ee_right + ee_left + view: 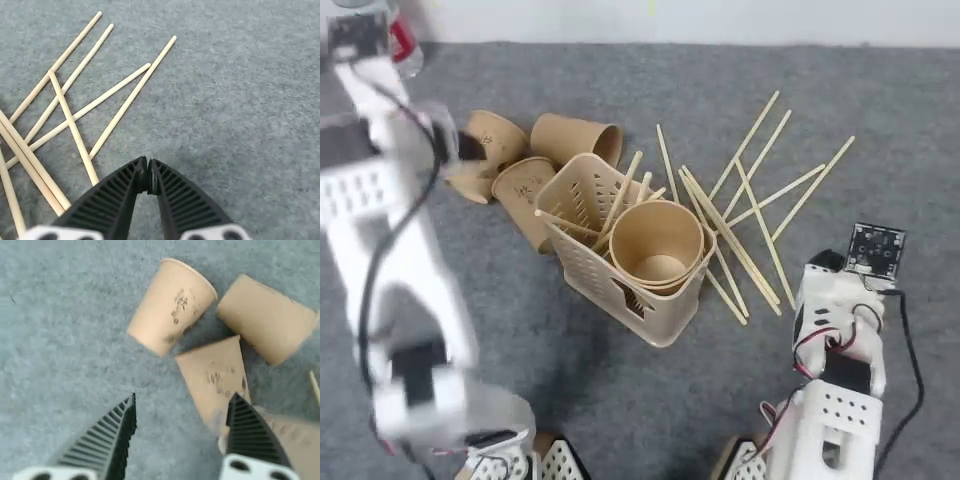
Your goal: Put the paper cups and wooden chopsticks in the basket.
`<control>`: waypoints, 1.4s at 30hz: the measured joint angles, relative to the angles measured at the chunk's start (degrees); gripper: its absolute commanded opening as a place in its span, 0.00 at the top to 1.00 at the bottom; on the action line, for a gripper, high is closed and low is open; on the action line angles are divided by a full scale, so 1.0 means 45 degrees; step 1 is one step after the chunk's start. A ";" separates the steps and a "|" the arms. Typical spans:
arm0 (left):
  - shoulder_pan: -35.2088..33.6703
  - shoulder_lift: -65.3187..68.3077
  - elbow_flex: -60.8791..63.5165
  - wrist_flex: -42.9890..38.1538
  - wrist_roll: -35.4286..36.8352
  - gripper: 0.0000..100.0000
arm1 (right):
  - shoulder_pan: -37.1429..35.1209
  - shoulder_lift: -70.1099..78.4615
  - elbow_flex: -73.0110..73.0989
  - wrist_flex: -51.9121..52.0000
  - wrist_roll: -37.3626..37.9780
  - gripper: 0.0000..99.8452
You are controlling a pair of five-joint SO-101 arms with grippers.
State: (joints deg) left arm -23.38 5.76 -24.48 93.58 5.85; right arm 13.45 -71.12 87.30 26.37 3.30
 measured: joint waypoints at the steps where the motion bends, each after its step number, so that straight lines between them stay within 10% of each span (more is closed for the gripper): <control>1: 0.0059 0.1328 -0.1621 0.0449 0.0156 0.72 | -0.0020 0.0000 0.0000 0.0000 0.0000 0.99; 10: 0.1094 1.1897 -1.4574 -0.0645 -0.1270 0.80 | -0.0117 0.0000 0.1192 -0.1758 0.0000 0.99; 25: 0.0899 1.6195 -1.4789 -0.8479 -0.3810 0.81 | -0.1485 0.0000 0.1231 -0.2208 0.1094 0.99; 42: 0.1270 1.7074 -1.4886 -0.6212 -0.8166 0.81 | -0.1485 0.0000 0.1231 -0.2208 0.1192 0.99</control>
State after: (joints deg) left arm -17.67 82.59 -91.47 65.63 -30.90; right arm 6.77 -71.12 92.84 16.44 8.66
